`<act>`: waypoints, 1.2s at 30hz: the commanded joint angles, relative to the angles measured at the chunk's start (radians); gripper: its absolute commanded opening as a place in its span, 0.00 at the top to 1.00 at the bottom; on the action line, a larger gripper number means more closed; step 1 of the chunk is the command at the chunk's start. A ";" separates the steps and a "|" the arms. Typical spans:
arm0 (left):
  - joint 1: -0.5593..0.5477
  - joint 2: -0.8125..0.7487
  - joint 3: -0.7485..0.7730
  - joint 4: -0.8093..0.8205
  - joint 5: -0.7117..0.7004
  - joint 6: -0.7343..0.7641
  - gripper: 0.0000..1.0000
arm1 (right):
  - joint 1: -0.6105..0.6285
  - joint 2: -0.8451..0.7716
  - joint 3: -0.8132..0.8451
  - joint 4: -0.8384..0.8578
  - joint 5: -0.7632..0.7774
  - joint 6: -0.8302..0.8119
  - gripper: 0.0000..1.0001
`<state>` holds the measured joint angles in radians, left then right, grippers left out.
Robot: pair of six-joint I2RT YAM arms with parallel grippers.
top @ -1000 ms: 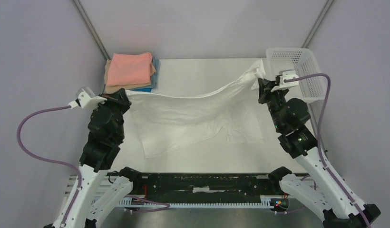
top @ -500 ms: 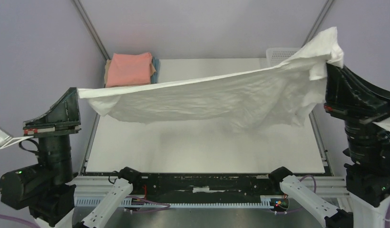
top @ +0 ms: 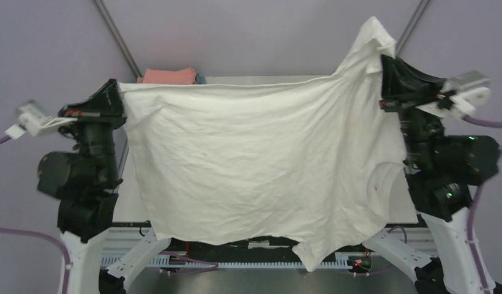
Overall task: Fold and stack the t-shirts
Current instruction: Flatten out the tshirt, then grab the side of the flattened tshirt closest away from the robot with both arms
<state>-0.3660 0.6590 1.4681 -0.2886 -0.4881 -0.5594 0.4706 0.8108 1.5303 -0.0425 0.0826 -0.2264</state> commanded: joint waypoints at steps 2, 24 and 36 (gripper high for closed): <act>0.005 0.277 -0.176 0.104 -0.354 0.098 0.98 | 0.000 0.140 -0.312 0.269 0.322 -0.092 0.98; 0.212 1.029 -0.215 -0.076 0.087 -0.115 0.21 | -0.120 0.760 -0.588 0.436 0.080 0.206 0.02; 0.069 0.804 -0.619 0.140 0.400 -0.161 0.18 | -0.119 0.876 -0.580 0.381 -0.386 0.375 0.02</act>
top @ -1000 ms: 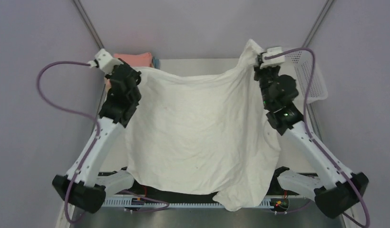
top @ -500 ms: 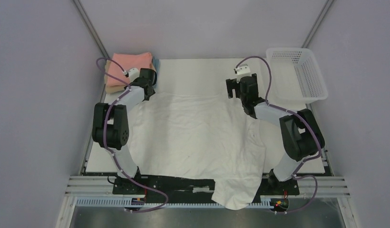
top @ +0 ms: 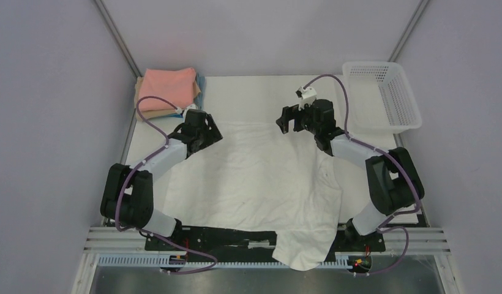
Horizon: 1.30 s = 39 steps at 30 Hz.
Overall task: Fold and stack the t-shirts
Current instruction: Grab the side of the flattened tshirt closest away from the robot with both arms
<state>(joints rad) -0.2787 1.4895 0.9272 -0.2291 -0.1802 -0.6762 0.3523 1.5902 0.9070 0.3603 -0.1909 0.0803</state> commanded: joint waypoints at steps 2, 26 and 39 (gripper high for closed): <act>-0.019 -0.015 -0.107 0.084 0.089 -0.049 0.18 | -0.001 0.168 0.100 -0.045 -0.113 0.070 0.02; -0.017 0.048 -0.155 0.083 -0.012 -0.062 0.17 | -0.194 0.480 0.661 -0.310 0.194 -0.007 0.02; -0.017 -0.108 -0.167 0.027 -0.038 -0.036 0.16 | -0.024 -0.067 -0.125 -0.190 0.169 0.111 0.02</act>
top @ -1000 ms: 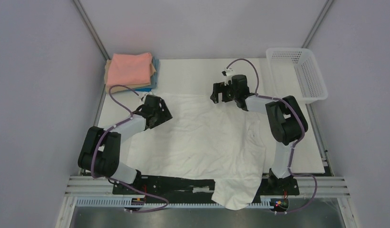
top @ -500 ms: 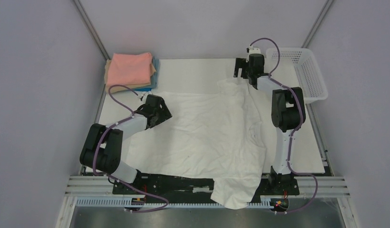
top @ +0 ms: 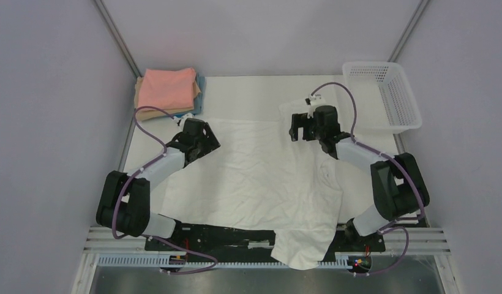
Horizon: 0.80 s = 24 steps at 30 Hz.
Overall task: Fold and stack the t-shirts
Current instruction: Grab the side of the flattened tshirt closest away from the robot with both arms
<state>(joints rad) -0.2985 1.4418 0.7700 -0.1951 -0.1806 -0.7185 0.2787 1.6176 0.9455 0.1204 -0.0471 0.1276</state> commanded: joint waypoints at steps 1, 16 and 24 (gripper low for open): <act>0.002 -0.055 -0.021 0.005 -0.047 0.007 0.15 | 0.058 -0.115 -0.219 0.075 0.028 0.087 0.02; 0.012 0.303 0.163 0.016 -0.039 -0.024 0.16 | -0.025 0.097 -0.216 0.059 0.238 0.143 0.02; 0.014 0.482 0.385 -0.057 -0.037 -0.023 0.16 | -0.096 0.249 -0.024 0.050 0.183 0.155 0.02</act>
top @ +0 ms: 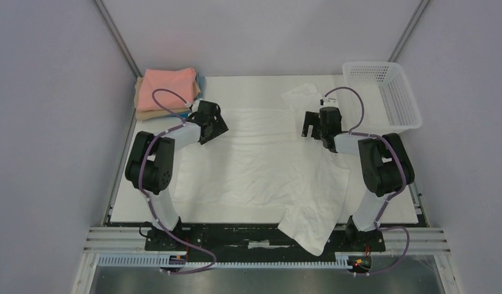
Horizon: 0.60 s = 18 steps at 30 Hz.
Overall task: Fold and stack the t-shirts
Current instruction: Grab the side of the flattened tshirt closest away from the robot with both arms
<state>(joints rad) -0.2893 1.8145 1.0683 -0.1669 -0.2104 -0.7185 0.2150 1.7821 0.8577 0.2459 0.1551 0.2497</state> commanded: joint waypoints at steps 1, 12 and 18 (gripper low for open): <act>0.004 0.133 0.122 -0.102 -0.008 -0.021 0.16 | -0.039 0.106 0.095 -0.082 -0.031 0.032 0.02; -0.002 0.153 0.245 -0.145 0.054 0.008 0.16 | -0.051 0.096 0.240 -0.148 -0.108 -0.046 0.02; -0.093 -0.188 0.077 -0.199 -0.143 0.040 0.16 | -0.009 -0.221 0.039 -0.181 -0.111 -0.115 0.02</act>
<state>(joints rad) -0.3077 1.8896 1.2350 -0.2867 -0.2058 -0.7158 0.1749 1.8061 1.0183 0.0906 0.0612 0.1917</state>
